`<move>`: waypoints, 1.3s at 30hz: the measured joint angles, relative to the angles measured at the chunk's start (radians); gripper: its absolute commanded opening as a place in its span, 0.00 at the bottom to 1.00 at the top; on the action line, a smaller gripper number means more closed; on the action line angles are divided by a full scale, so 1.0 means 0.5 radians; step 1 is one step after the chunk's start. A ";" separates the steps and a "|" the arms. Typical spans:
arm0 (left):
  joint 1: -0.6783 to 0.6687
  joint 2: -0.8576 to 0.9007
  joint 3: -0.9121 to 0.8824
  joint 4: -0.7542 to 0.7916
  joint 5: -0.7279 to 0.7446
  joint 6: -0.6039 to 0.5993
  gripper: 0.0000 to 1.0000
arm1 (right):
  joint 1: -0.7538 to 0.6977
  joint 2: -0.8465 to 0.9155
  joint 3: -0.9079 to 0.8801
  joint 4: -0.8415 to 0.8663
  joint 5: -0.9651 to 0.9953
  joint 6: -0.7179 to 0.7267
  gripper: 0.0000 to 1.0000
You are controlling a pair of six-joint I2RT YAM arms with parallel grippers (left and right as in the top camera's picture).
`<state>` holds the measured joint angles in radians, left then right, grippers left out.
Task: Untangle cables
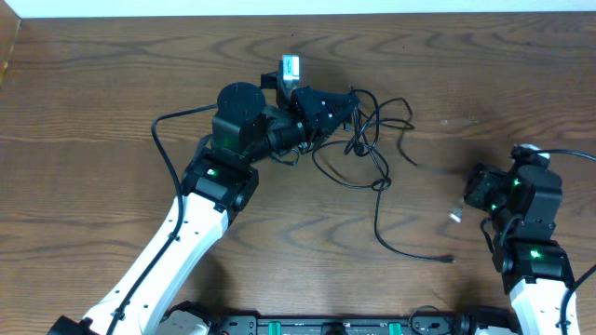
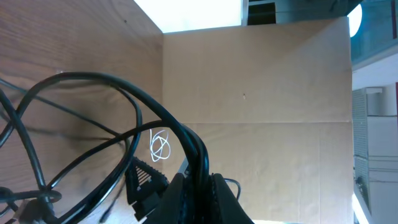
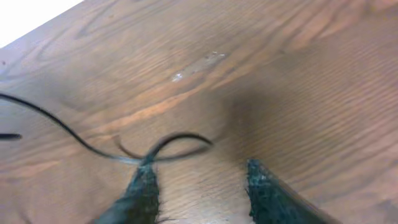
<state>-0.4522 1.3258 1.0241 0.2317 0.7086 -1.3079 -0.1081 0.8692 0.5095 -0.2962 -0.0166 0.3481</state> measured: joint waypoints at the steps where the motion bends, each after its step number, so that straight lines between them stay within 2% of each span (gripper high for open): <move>1: 0.000 0.000 0.000 0.000 0.001 0.001 0.08 | 0.000 0.000 0.000 0.007 -0.013 0.005 0.70; 2: 0.000 0.000 0.000 0.000 0.000 0.002 0.08 | 0.000 0.000 0.000 0.016 -0.031 -0.005 0.73; 6: 0.000 0.000 0.000 -0.031 0.000 0.007 0.09 | 0.000 -0.002 0.000 0.048 -0.092 -0.009 0.99; 12: 0.000 0.000 0.000 -0.108 0.000 0.014 0.09 | 0.000 -0.077 0.000 0.226 -0.356 -0.001 0.99; 19: 0.000 0.000 0.000 -0.111 0.001 0.053 0.09 | 0.000 -0.147 0.000 0.470 -1.213 0.000 0.99; 21: 0.000 0.000 0.000 -0.111 0.001 0.053 0.08 | 0.000 -0.147 0.000 0.469 -1.473 0.000 0.86; 25: 0.000 0.000 0.000 -0.112 0.000 0.053 0.08 | 0.003 -0.147 0.000 0.457 -1.787 0.082 0.75; 27: 0.000 0.000 0.000 -0.112 0.000 0.053 0.08 | 0.025 -0.147 0.000 0.452 -1.862 0.172 0.73; 28: 0.000 0.000 0.000 -0.112 0.000 0.053 0.08 | 0.040 -0.146 0.000 0.453 -1.878 0.201 0.66; 32: 0.000 0.000 0.000 -0.111 0.000 0.053 0.08 | 0.152 -0.119 0.000 0.455 -1.864 0.311 0.53; 39: 0.000 0.000 0.000 -0.112 0.001 0.053 0.08 | 0.465 0.105 -0.001 0.587 -1.518 0.588 0.50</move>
<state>-0.4522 1.3258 1.0241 0.1757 0.7090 -1.2816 0.1246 0.9215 0.5091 -0.0029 -0.7757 0.6422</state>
